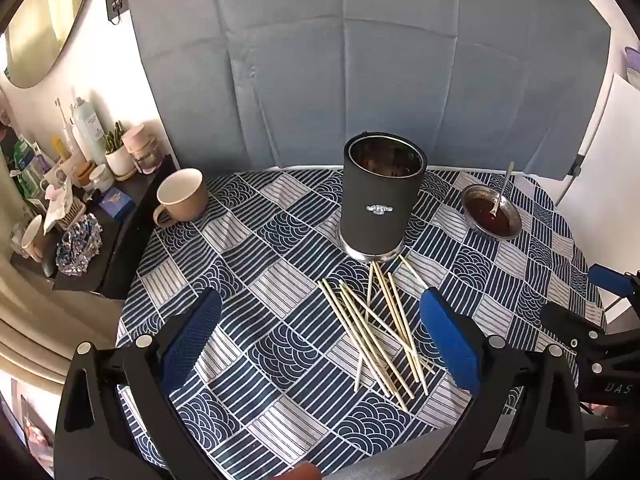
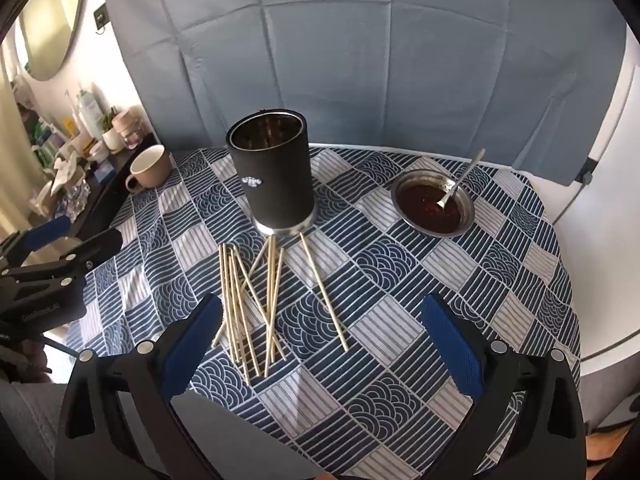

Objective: Organize utensils

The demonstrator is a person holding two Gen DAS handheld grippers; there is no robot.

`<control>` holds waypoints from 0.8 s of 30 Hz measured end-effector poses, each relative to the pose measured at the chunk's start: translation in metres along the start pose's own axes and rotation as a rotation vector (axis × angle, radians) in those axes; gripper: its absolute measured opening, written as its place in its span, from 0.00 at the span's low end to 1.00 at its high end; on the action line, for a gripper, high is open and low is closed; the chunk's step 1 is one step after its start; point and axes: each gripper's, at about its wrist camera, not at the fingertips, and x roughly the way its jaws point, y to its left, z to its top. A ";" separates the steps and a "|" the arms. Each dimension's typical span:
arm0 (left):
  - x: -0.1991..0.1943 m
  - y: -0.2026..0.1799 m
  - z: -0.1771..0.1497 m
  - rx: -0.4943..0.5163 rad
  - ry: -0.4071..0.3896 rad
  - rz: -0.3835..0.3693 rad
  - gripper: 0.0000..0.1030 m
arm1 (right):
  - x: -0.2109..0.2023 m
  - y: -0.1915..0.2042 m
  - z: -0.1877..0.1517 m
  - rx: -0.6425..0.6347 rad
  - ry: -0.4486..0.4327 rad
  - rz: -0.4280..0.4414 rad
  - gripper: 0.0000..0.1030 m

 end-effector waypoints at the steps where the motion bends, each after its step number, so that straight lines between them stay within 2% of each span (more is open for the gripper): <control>1: 0.001 0.000 0.000 -0.003 0.007 -0.003 0.94 | -0.001 -0.006 -0.007 0.003 -0.012 0.005 0.93; 12: 0.006 -0.009 -0.003 0.026 0.034 -0.002 0.94 | 0.004 -0.013 -0.010 0.021 -0.009 0.008 0.93; 24: 0.012 -0.006 -0.001 0.010 0.067 0.013 0.94 | 0.010 -0.010 -0.010 0.001 -0.001 0.013 0.93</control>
